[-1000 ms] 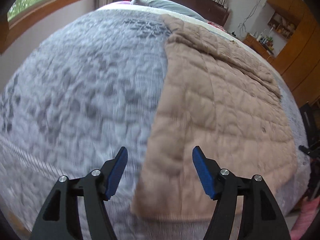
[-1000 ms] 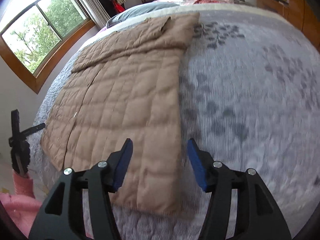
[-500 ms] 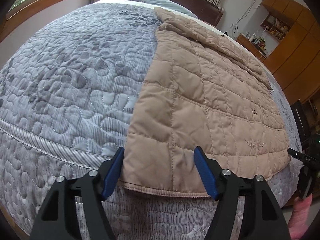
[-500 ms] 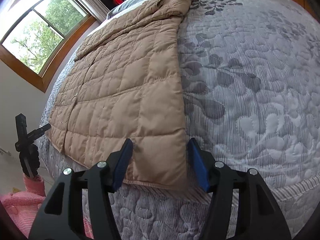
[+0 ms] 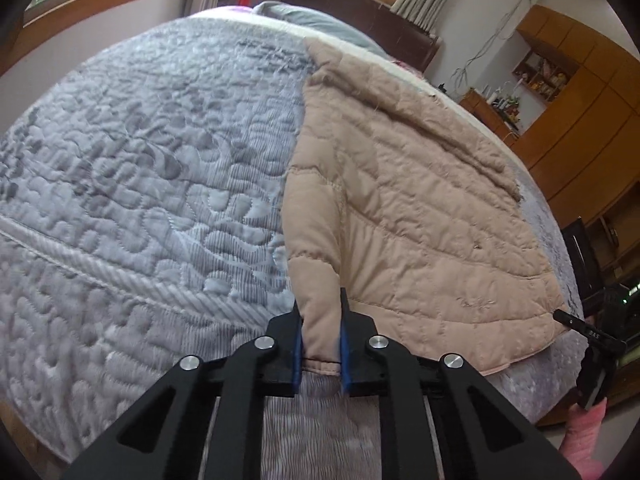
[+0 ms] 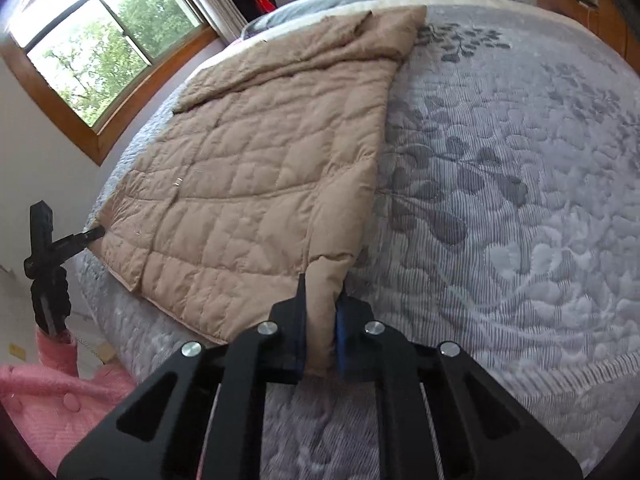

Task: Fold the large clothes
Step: 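Lift the coat hem with both tools and fold it toward the collar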

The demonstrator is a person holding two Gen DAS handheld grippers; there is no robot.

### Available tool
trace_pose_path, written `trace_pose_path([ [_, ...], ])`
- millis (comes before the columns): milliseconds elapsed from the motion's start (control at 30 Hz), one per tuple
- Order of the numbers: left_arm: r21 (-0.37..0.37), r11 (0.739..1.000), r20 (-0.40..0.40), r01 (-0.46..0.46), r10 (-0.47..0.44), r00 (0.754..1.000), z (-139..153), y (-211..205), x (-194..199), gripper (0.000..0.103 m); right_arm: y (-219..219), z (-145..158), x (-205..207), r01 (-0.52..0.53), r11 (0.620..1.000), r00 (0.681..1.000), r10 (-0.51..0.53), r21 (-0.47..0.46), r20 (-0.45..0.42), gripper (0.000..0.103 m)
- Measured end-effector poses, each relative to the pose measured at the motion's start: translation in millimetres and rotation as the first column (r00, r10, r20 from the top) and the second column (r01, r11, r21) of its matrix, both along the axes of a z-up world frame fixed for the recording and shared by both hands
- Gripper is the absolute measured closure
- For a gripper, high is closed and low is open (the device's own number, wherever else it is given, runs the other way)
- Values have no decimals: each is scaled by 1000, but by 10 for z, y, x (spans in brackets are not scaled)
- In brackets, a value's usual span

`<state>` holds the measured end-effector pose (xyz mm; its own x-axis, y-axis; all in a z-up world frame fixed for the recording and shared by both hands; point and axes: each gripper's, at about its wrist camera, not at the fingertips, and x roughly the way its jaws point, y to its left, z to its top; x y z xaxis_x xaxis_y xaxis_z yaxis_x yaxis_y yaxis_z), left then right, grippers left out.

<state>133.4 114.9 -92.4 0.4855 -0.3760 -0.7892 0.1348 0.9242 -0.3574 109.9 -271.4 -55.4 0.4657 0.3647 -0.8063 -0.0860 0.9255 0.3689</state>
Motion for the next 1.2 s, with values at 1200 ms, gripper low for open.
trace_pose_path([
  [1200,-25,997,212,80,-73,975,785,-177,793,89,-442,699,950,40,982,992,-62,186,110,94],
])
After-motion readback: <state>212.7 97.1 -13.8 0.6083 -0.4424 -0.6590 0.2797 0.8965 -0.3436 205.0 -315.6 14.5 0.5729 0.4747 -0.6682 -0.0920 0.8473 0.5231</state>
